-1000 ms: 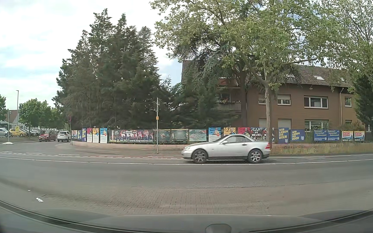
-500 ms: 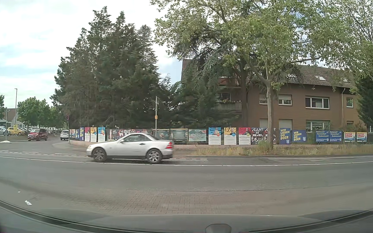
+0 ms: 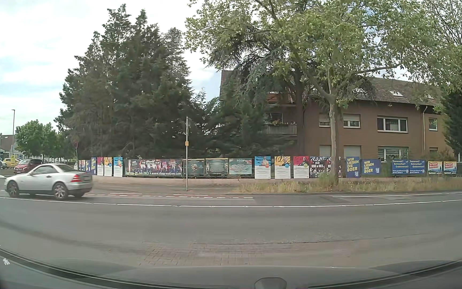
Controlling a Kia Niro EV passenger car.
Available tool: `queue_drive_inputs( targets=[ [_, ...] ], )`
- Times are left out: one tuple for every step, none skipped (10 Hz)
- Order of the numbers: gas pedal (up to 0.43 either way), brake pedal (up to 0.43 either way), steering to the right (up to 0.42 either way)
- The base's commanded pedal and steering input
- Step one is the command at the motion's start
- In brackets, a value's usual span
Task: Follow the waypoints while adhering to traffic rules and regulations
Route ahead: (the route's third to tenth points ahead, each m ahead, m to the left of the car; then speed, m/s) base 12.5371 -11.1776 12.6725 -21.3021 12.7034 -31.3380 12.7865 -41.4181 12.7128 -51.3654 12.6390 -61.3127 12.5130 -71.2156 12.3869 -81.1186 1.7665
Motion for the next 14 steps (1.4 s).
queue_drive_inputs(
  targets=[
    [0.118, 0.030, 0.119],
    [0.118, 0.030, 0.139],
    [0.118, 0.030, 0.165],
    [0.118, 0.030, 0.196],
    [0.118, 0.030, 0.230],
    [0.098, 0.030, 0.255],
    [0.098, 0.030, 0.296],
    [0.098, 0.030, 0.332],
    [0.098, 0.030, 0.364],
    [0.110, 0.030, 0.397],
    [0.110, 0.030, 0.425],
    [0.110, 0.030, 0.448],
    [0.110, 0.030, 0.470],
    [0.110, 0.030, 0.491]
  ],
)
